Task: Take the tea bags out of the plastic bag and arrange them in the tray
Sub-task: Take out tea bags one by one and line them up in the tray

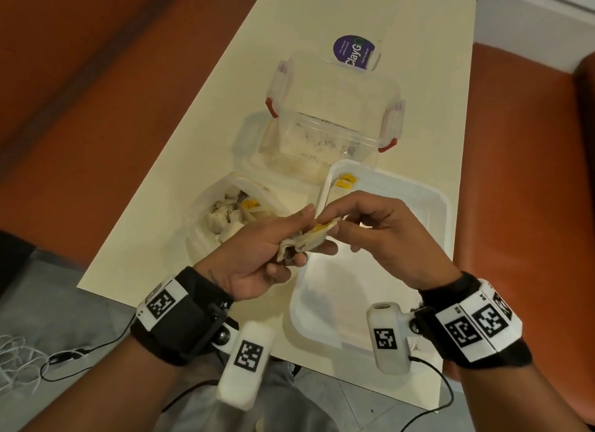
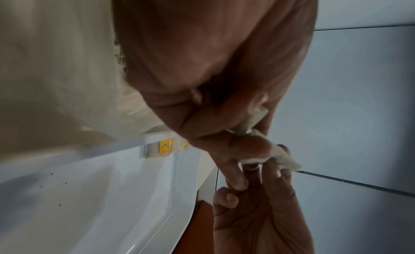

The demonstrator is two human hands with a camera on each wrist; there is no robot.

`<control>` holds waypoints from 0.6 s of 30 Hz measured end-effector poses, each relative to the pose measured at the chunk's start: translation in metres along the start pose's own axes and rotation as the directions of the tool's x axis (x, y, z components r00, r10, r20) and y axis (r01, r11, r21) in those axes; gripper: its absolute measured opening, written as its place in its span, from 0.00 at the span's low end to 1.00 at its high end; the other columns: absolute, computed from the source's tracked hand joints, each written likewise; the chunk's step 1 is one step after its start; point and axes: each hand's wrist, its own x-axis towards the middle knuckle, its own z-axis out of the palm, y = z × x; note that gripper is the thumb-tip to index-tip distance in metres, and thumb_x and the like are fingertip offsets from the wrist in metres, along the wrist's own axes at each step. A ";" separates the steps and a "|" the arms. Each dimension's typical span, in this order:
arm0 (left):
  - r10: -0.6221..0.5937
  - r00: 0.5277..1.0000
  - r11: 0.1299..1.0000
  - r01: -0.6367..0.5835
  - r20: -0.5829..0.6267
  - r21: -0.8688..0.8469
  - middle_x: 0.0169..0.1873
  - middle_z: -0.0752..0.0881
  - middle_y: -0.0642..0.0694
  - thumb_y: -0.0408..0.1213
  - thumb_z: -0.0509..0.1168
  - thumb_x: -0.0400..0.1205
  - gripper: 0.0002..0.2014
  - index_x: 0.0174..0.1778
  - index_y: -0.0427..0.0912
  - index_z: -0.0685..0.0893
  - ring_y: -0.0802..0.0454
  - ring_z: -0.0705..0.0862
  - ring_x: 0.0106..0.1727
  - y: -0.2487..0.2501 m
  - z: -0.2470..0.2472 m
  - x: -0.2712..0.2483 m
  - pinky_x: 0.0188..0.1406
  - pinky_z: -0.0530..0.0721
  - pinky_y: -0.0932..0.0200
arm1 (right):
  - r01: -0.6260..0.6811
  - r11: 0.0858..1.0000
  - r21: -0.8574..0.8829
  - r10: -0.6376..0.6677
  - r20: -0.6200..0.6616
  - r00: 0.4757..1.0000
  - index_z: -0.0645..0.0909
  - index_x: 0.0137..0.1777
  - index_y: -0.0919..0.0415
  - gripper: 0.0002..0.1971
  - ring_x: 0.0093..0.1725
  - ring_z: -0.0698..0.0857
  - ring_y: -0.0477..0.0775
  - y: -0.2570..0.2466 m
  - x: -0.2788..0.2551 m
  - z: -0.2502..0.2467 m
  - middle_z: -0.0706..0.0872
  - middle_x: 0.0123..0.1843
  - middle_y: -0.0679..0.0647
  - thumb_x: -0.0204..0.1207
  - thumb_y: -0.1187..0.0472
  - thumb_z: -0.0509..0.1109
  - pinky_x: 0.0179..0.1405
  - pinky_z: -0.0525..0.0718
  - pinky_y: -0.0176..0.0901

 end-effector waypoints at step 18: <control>0.234 0.970 0.956 -0.216 -0.070 0.197 0.44 0.90 0.50 0.43 0.76 0.70 0.15 0.52 0.50 0.87 0.57 0.88 0.37 -0.002 0.014 0.000 0.21 0.70 0.67 | -0.079 0.993 0.088 0.092 -0.162 0.982 0.84 0.43 0.55 0.04 0.43 0.86 0.53 -0.001 -0.002 -0.006 0.89 0.42 0.59 0.77 0.61 0.76 0.42 0.86 0.47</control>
